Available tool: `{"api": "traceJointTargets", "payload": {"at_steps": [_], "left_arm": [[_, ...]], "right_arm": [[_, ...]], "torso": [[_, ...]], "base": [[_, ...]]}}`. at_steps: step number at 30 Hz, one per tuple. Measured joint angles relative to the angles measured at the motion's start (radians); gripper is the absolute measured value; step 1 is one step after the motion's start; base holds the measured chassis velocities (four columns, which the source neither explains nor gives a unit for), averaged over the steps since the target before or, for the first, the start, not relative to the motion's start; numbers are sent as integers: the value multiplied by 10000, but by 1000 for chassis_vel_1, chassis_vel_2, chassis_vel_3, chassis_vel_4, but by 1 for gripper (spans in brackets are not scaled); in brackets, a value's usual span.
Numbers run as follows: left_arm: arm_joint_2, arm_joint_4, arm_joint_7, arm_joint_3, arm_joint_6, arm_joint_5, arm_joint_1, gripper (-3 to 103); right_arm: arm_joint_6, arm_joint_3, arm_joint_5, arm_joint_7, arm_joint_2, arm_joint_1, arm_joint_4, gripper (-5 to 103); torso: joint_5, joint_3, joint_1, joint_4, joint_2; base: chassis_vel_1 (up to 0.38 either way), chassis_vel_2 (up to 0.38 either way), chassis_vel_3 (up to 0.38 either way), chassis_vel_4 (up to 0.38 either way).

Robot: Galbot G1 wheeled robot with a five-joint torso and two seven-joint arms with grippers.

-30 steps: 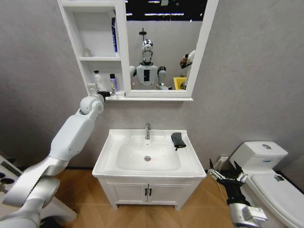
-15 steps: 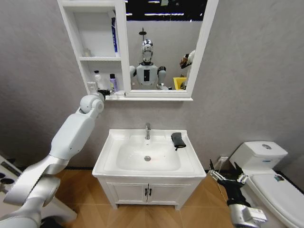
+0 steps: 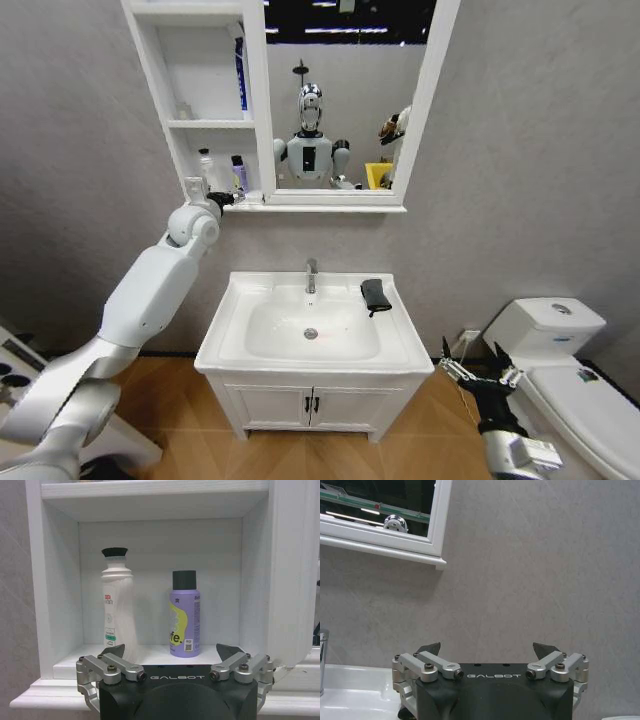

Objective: Move facial cleanser and shampoo from washbasin to cabinet, then wipe washbasin with towel.

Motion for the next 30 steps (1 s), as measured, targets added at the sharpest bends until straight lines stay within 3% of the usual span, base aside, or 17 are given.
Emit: {"api": "traceJointTargets", "payload": {"at_steps": [15, 30], "left_arm": [[-373, 1191, 324, -79, -222, 502, -314, 100], [-398, 798, 297, 42, -168, 455, -265, 100]], "right_arm": [[12, 105, 15, 12, 15, -30, 9, 100], [60, 113, 51, 20, -21, -24, -125, 100]], "torso": [[-1, 0, 0, 1, 1], [-1, 0, 0, 3, 0]], "base": [[0, 0, 0, 0], [0, 0, 0, 0]]}}
